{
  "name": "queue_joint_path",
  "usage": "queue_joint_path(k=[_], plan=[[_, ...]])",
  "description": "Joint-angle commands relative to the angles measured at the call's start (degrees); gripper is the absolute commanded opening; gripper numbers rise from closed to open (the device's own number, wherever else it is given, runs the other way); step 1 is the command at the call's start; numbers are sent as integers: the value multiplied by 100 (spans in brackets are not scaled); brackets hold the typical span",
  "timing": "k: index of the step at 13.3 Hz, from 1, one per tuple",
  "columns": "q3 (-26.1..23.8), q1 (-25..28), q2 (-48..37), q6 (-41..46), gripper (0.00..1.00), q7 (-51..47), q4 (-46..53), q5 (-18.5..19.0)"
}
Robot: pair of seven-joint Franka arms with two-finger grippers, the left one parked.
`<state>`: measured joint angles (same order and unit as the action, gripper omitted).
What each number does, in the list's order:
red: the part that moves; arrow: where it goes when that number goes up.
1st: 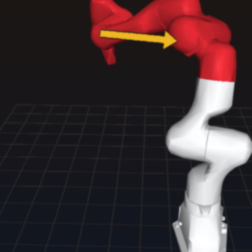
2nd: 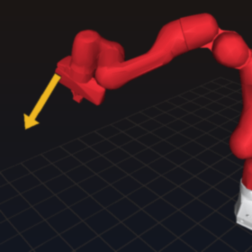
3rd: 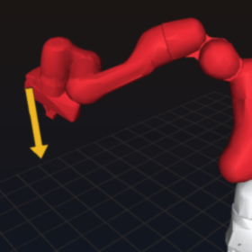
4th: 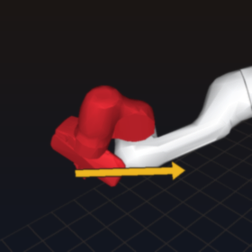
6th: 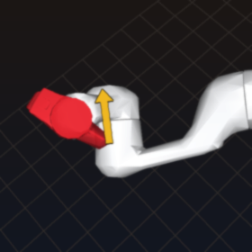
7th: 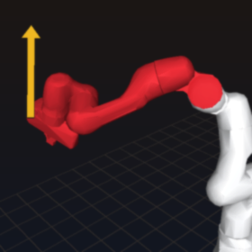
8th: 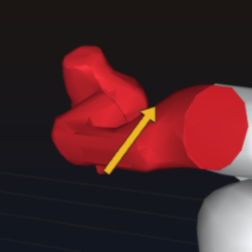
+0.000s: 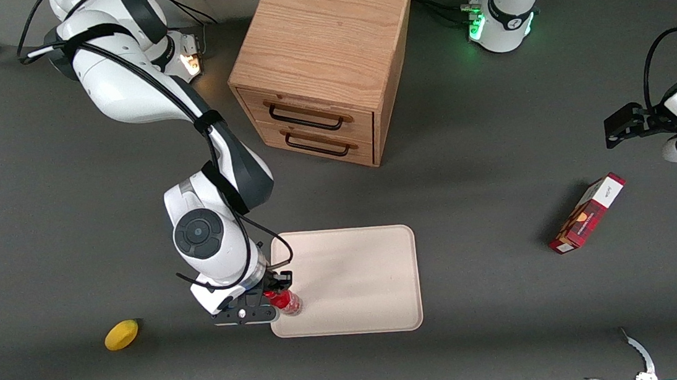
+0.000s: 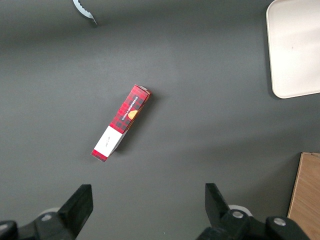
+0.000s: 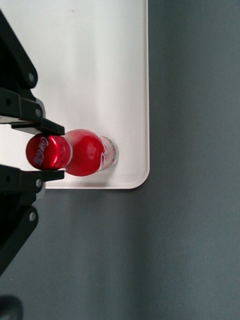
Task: Place coke bottle on tray
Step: 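Lower the bottle onto the tray edge and open the right gripper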
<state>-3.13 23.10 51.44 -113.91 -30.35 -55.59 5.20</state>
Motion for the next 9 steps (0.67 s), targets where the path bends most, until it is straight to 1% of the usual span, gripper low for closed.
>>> queue_joint_path(k=[1,2,3,7,8,9], plan=[[14,37,156,-8,69,-181,268,86],[14,45,156,-8,94,-182,277,95],[14,37,156,1,100,-182,277,95],[6,37,86,71,100,-182,277,86],[6,2,16,149,100,-182,268,60],[-29,-33,-89,437,100,-164,268,43]])
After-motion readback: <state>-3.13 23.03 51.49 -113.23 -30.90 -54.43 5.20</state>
